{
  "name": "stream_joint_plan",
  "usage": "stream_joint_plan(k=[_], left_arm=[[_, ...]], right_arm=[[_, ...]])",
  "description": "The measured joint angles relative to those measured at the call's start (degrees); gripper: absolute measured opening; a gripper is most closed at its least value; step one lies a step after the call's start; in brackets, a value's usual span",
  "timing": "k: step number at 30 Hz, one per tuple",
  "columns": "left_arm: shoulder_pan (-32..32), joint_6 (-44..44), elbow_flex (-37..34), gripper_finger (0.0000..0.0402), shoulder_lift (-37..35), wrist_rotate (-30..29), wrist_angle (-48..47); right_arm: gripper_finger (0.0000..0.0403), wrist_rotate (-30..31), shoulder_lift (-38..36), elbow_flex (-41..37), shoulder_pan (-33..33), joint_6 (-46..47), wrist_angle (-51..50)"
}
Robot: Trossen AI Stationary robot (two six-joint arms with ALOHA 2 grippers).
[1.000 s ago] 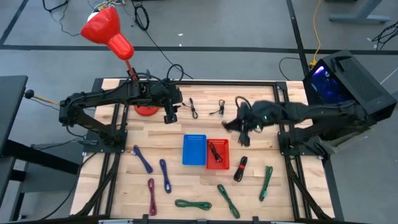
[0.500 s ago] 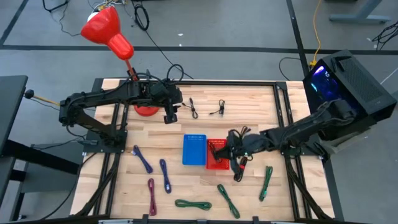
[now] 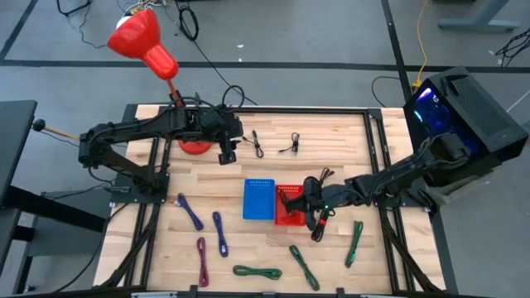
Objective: Pick & Place USB Port
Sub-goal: Put the black charger cable into the red bin
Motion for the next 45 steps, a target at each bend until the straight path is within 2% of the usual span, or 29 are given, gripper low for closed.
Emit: stream_joint_plan(k=[8,16,25,27,34,39,41,45], left_arm=[[0.00,0.00,-0.01,0.0174,0.00,0.00,0.03],[0.00,-0.13,-0.01,0.0174,0.00,0.00,0.14],[-0.02,-0.79,-0.01,0.0174,0.00,0.00,0.14],[-0.02,-0.79,-0.01,0.0174,0.00,0.00,0.14],[-0.02,-0.92,-0.01,0.0174,0.00,0.00,0.12],[-0.02,-0.90,0.00,0.0174,0.00,0.00,0.12],[-0.02,-0.87,0.01,0.0174,0.00,0.00,0.11],[-0.04,-0.85,0.01,0.0174,0.00,0.01,0.09]], right_arm=[[0.0010,2.88,1.58,0.03,1.90,1.43,0.25],[0.0010,2.42,6.15,0.04,2.05,2.68,3.22],[0.0010,3.54,6.23,0.04,2.05,2.69,2.26],[0.0023,3.84,6.23,0.04,2.05,2.67,2.16],[0.0107,3.89,6.23,0.04,2.05,2.48,0.25],[0.0138,5.45,6.23,0.04,2.05,2.25,0.22],[0.0144,7.62,6.23,0.04,2.03,2.17,-0.31],[0.0147,16.61,6.23,0.04,1.89,-0.66,-2.29]])
